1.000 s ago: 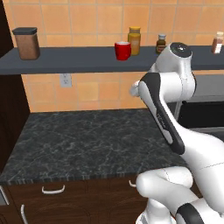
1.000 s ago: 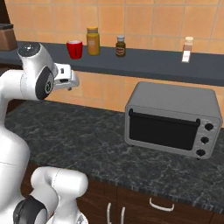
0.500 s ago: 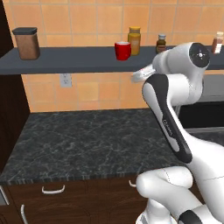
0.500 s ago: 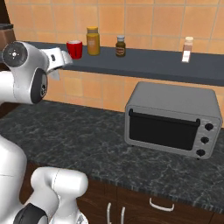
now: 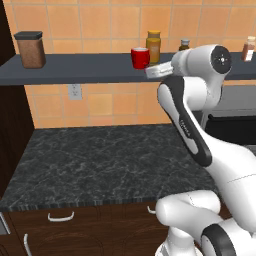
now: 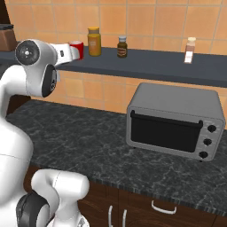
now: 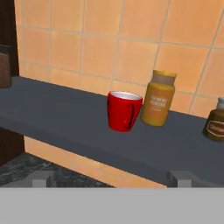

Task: Gather all objects into one cabinet and sort the glasses and bowls to opposite sides.

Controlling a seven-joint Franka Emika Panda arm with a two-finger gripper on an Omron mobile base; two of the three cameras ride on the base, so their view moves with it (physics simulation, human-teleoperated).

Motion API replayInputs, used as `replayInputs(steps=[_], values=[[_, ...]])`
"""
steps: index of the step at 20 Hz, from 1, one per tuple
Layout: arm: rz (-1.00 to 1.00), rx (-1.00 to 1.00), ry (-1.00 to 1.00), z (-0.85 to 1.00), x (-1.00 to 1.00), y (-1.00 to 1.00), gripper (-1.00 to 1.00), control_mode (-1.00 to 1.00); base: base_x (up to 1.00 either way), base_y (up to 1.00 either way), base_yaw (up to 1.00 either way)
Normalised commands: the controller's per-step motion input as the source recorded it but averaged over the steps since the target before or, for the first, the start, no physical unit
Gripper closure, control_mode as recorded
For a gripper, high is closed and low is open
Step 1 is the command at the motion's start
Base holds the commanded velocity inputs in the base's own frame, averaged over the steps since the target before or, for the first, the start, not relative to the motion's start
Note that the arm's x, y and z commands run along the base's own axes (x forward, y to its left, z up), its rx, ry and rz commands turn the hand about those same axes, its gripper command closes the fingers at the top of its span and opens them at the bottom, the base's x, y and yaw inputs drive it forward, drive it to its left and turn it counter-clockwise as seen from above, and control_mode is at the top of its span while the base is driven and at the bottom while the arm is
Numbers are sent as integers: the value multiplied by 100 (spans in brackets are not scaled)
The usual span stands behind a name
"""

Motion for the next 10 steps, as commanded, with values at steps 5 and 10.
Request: replayInputs(steps=[5, 10], values=[[-7, 18, 3, 26, 28, 0, -100, -100, 0, 0, 0], [-1, 5, 12, 3, 34, 0, -100, -100, 0, 0, 0]])
